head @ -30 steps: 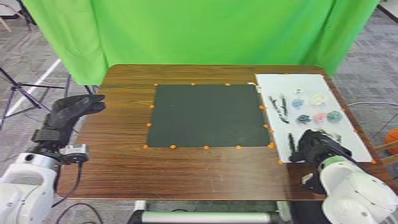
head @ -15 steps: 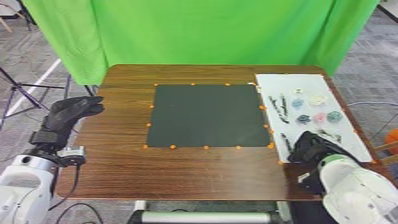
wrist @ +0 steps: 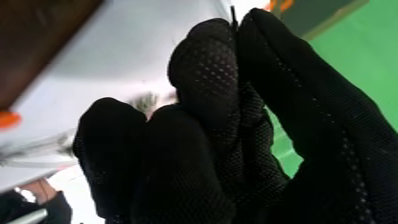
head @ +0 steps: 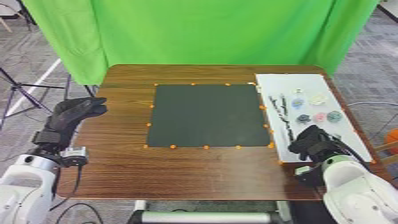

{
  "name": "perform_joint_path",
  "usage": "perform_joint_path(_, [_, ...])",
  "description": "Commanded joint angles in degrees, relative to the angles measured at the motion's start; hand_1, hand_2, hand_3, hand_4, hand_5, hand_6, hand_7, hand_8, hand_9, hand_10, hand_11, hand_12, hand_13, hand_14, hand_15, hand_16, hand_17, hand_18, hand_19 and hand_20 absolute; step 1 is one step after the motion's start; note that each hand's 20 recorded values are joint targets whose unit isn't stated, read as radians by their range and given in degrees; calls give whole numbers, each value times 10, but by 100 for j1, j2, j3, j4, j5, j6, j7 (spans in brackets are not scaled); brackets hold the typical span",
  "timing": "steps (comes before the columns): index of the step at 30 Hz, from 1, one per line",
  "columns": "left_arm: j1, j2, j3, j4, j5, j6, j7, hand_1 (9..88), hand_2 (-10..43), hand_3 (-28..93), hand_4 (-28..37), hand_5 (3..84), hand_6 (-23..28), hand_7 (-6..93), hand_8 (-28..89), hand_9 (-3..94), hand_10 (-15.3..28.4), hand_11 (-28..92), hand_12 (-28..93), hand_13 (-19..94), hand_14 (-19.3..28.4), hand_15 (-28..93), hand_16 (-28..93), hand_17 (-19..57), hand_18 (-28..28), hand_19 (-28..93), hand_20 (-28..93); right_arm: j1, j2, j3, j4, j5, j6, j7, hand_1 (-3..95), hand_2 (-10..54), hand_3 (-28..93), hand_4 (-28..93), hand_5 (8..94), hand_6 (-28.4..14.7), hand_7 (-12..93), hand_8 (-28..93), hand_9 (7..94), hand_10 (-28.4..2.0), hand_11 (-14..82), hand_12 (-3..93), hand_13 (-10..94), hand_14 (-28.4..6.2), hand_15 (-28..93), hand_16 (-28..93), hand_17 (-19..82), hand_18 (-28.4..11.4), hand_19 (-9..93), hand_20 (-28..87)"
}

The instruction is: Arrange flowers

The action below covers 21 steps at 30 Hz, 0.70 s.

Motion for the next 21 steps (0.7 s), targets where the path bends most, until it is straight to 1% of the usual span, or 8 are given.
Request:
perform_joint_path(1, [82,100,-19,37,-152,214,82,303,-3,599,-182,500,63,164,-72,500,154,252,125,400,191,241,-35,60,112,127,124,162,64,50,-208,-6,69,-155,546,-95,583,43,776,-44,321,336,901,-120,477,287,937,-14,688,365,701,-141,932,633])
perform_joint_path(3, [53,242,-55,180,-208,274,94,303,-4,600,-182,501,64,165,-71,500,154,253,125,399,191,240,-35,60,113,128,125,383,68,-120,-195,46,58,-192,546,-95,583,45,776,-44,323,335,901,-120,478,287,937,-13,690,362,702,-141,932,633])
perform_joint_path(6, [-23,532,-138,504,-223,582,122,304,-5,602,-184,506,64,167,-72,500,154,253,124,386,184,226,-39,61,113,127,124,872,32,-502,-147,416,122,-259,546,-95,582,46,777,-44,325,333,902,-120,478,285,937,-13,692,358,704,-141,932,633])
perform_joint_path(8, [-129,711,-157,752,-228,882,112,295,3,603,-196,508,63,170,-74,497,153,249,120,372,177,204,-40,62,111,126,123,1232,9,-820,-110,549,109,-314,547,-95,581,46,777,-44,326,330,902,-120,478,284,937,-14,694,354,705,-141,932,633])
perform_joint_path(11, [-310,918,-215,1049,-373,1129,9,269,15,615,-221,509,62,172,-76,489,152,237,112,355,168,184,-39,62,104,117,121,1706,-21,-1224,-104,757,135,-423,549,-95,579,46,778,-45,327,328,903,-121,478,283,937,-13,696,350,706,-139,932,632])
perform_joint_path(13, [-311,930,-353,1126,-349,1128,-103,264,16,620,-228,506,61,171,-77,485,150,234,111,347,165,175,-39,61,101,113,120,2075,-139,-1519,-8,958,87,-460,550,-95,578,46,779,-46,328,326,903,-122,478,283,937,-13,697,347,707,-139,932,631])
perform_joint_path(15, [-341,975,-362,1142,-449,1218,-101,263,16,626,-229,504,60,171,-77,482,148,233,110,345,164,172,-37,61,100,111,120,2421,-231,-1837,69,1142,100,-462,550,-95,578,47,780,-46,328,326,904,-122,477,282,937,-13,698,345,708,-139,932,631])
perform_joint_path(21, [-365,1014,-284,1079,-381,1173,-68,267,16,627,-227,503,59,172,-76,478,148,235,111,344,164,171,-33,60,100,108,122,3373,-441,-2797,242,1224,-71,-598,558,-95,569,51,783,-48,326,323,909,-123,474,280,937,-13,704,336,712,-137,932,629])
